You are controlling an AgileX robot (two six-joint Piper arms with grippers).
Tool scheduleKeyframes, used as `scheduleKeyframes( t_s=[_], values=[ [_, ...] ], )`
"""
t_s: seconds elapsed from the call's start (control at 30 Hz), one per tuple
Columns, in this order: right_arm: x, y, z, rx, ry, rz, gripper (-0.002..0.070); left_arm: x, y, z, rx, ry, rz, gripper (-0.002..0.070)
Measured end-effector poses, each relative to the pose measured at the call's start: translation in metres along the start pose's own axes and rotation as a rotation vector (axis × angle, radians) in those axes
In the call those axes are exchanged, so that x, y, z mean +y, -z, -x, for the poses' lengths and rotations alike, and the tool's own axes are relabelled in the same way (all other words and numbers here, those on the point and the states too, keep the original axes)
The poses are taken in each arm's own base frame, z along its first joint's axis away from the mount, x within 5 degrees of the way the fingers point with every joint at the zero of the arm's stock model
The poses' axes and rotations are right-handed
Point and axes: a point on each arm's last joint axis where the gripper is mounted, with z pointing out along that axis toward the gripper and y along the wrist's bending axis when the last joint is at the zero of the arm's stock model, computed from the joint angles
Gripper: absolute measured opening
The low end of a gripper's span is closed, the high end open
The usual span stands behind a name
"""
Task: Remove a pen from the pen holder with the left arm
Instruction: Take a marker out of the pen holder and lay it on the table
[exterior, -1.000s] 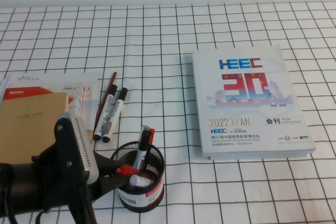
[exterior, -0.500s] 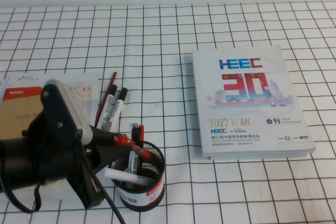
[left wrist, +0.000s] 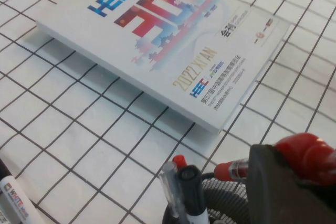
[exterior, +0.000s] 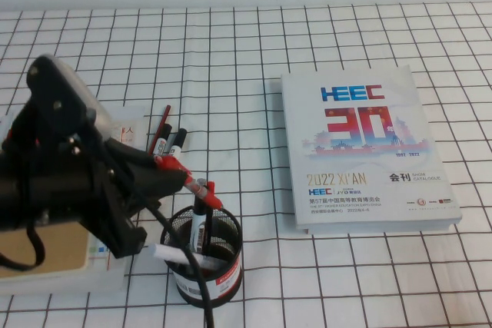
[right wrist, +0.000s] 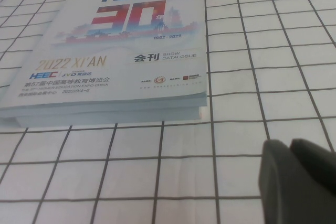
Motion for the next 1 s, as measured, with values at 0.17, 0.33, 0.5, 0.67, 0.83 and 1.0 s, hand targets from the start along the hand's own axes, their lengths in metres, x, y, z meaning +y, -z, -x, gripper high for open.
scheduleKeyframes(
  t_s=[0.17,0.33,0.5,0.67,0.83,1.0],
  values=[
    [0.0,0.0,0.0,0.0,0.0,0.0,-0.0015,-0.001,0.015,0.028,-0.047,0.037,-0.004,0.0074],
    [0.0,0.0,0.0,0.0,0.0,0.0,-0.0015,0.002,0.035,0.059,-0.08,0.091,0.038,0.0074],
    [0.0,0.0,0.0,0.0,0.0,0.0,-0.0015,0.006,0.051,0.078,-0.064,0.085,0.111,0.0074],
    [0.0,0.0,0.0,0.0,0.0,0.0,-0.0015,0.007,0.057,0.085,-0.062,0.077,0.138,0.0074],
    [0.0,0.0,0.0,0.0,0.0,0.0,-0.0015,0.008,0.057,0.084,-0.052,0.085,0.146,0.0074],
    [0.0,0.0,0.0,0.0,0.0,0.0,-0.0015,0.016,0.061,0.08,0.012,0.151,0.271,0.0074]
  ],
)
